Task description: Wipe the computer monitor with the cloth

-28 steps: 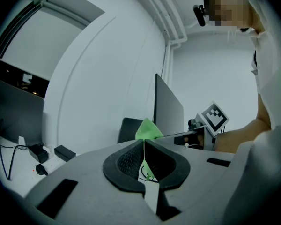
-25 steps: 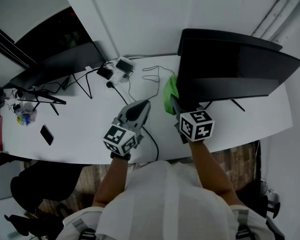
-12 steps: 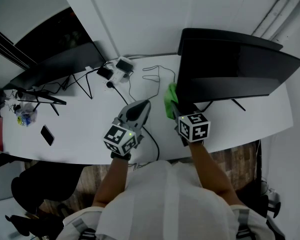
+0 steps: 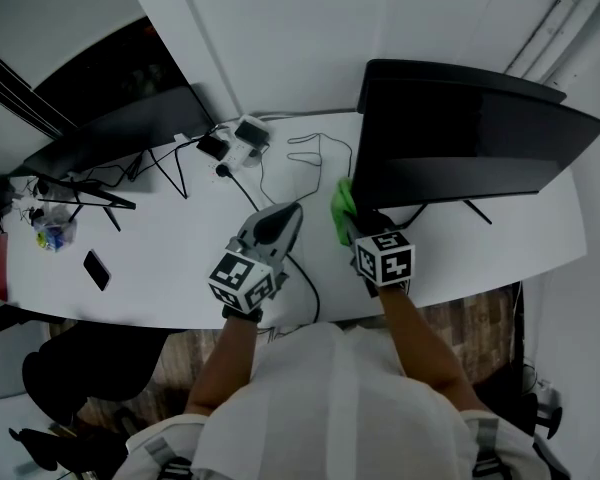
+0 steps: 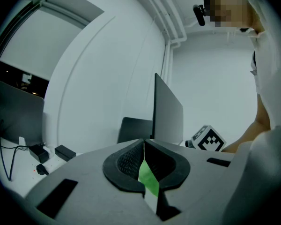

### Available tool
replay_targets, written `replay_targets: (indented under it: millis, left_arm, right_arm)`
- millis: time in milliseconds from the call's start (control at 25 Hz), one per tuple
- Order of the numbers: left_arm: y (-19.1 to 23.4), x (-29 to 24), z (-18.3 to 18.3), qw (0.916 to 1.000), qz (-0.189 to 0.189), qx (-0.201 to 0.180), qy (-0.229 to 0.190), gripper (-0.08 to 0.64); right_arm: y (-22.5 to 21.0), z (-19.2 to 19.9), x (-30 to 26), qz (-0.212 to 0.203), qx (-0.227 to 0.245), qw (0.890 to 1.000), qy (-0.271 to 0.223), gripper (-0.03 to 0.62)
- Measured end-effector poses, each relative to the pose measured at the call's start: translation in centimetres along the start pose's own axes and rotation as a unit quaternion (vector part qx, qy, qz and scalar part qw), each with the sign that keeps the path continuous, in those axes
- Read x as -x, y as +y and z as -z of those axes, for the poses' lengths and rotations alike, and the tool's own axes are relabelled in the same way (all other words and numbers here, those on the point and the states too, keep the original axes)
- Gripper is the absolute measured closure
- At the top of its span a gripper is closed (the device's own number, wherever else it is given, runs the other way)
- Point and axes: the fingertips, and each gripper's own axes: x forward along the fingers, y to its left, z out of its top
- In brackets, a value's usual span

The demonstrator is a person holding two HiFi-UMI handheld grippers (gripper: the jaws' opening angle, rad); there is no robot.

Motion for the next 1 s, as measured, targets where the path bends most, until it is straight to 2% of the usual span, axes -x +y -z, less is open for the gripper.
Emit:
replay_targets:
  millis: [480,640,800,1000]
  left_arm:
    - [-0.4,0.4,0.2,1.0,-0.002,0.001,0.002,0.541]
    - [-0.4,0.5,0.2,1.0,-0.003,0.001,0.0,0.541]
    - [-0.4,0.7,-0.1,1.0,-0.005,0.001,-0.004,0.541]
    - [0.0,1.1,-2.3,0.9996,-0.01,0.011,-0.026,0.541]
  right_arm:
    - [0.3,1.9,-0.3,-0.003,0.008,1.0,0.029,0.546]
    - [1.3,1.6,-0.2,-0.012,0.027,0.999,0.035,0.546]
    - [3.5,0.0,0.2,-0.036,0.074,0.996,0.036,0.546]
    - [6.7,-5.5,1.7,-0.072,0.127,0.989,-0.004,0.546]
